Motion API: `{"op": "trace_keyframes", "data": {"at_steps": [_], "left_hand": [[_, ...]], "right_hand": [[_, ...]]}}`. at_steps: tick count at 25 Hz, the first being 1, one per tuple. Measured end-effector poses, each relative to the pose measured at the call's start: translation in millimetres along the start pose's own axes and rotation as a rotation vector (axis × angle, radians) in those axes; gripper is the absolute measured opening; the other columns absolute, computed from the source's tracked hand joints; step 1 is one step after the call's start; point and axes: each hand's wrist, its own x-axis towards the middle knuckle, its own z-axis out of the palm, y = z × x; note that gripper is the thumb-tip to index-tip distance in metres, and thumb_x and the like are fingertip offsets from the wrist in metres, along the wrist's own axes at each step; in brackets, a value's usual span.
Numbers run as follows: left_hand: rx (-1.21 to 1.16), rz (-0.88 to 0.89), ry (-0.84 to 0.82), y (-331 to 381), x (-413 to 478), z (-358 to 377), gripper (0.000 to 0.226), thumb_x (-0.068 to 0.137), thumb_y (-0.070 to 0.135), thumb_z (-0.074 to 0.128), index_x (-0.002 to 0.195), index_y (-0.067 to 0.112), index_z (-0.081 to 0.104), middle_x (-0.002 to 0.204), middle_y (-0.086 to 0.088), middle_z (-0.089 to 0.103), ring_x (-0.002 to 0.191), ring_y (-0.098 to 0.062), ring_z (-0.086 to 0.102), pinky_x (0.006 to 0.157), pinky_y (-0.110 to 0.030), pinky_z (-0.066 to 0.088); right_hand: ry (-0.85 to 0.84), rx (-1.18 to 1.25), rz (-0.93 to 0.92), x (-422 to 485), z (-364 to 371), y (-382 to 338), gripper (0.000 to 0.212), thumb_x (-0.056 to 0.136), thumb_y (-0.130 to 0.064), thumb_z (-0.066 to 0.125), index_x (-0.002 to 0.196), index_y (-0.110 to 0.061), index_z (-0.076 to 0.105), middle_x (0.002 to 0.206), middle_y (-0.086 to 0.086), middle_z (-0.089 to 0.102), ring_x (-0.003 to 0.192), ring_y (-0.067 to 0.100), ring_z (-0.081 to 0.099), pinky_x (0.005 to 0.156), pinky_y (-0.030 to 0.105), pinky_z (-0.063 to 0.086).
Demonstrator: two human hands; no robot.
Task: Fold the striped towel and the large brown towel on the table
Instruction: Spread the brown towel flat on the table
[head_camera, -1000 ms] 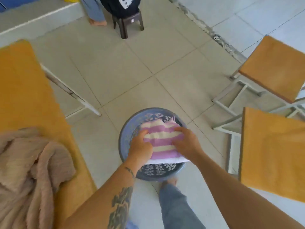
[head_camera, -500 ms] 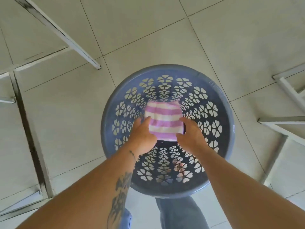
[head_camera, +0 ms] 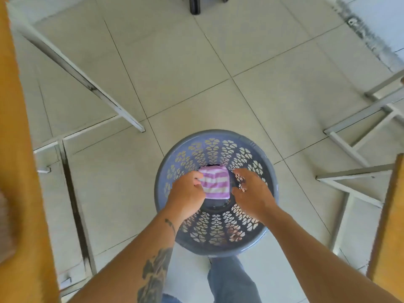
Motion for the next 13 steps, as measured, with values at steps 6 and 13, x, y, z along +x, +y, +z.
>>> {"op": "trace_keyframes", "data": {"at_steps": [6, 13], "left_hand": [[-0.153, 0.253, 0.117, 63, -122, -110, 0.03, 0.1, 0.012, 0.045, 0.121, 0.023, 0.063, 0.116, 0.004, 0.068, 0.077, 0.001, 0.065, 0.059, -0.006, 0.046], [-0.363, 0.536, 0.205, 17, -266, -238, 0.033, 0.095, 0.005, 0.049, 0.104, 0.033, 0.064, 0.093, 0.007, 0.068, 0.085, -0.009, 0.068, 0.081, -0.027, 0.054]], "right_hand": [[0.106, 0.052, -0.164, -106, -60, -115, 0.048, 0.09, -0.012, 0.058, 0.136, -0.025, 0.053, 0.134, 0.0, 0.058, 0.113, 0.022, 0.061, 0.096, 0.036, 0.049], [0.231, 0.133, -0.366, -233, -54, -240, 0.043, 0.09, -0.005, 0.055, 0.121, -0.035, 0.055, 0.12, -0.005, 0.058, 0.097, 0.013, 0.064, 0.056, 0.015, 0.05]]}}
